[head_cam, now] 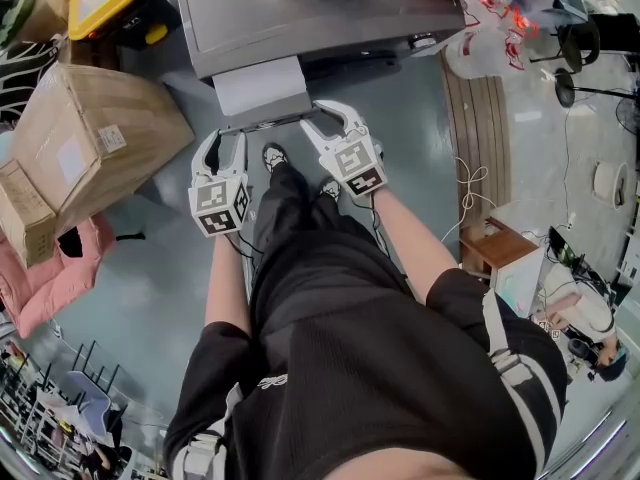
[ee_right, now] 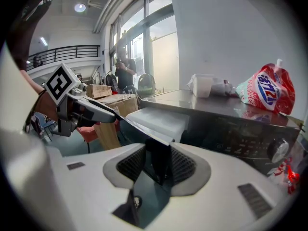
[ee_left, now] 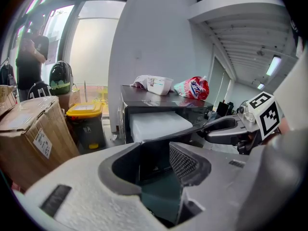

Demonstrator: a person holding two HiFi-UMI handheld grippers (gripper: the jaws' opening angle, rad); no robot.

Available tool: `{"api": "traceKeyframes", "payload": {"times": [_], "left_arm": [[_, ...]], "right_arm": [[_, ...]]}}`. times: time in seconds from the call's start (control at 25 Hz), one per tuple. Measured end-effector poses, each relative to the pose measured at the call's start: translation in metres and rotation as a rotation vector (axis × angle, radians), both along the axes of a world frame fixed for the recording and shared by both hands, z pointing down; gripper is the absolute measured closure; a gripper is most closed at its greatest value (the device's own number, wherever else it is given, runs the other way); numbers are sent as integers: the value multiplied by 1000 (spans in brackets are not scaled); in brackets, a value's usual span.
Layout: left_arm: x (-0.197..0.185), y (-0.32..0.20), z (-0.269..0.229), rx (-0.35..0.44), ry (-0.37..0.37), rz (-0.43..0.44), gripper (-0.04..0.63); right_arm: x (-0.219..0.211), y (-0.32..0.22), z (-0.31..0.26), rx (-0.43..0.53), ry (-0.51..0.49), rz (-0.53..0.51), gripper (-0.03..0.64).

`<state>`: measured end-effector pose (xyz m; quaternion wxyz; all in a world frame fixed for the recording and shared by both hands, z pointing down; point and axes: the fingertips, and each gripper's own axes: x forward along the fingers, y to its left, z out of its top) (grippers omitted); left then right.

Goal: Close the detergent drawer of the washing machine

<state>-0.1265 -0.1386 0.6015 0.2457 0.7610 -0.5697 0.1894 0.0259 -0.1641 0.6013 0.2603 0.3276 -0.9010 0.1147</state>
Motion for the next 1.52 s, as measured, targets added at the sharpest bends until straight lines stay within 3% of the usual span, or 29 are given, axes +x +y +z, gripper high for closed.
{"api": "traceKeyframes", "payload": {"times": [1.52], "left_arm": [[-18,-63,-1,0,10,10,402]], "right_arm": [[-18,-63,-4,17,4,36,463]]}}
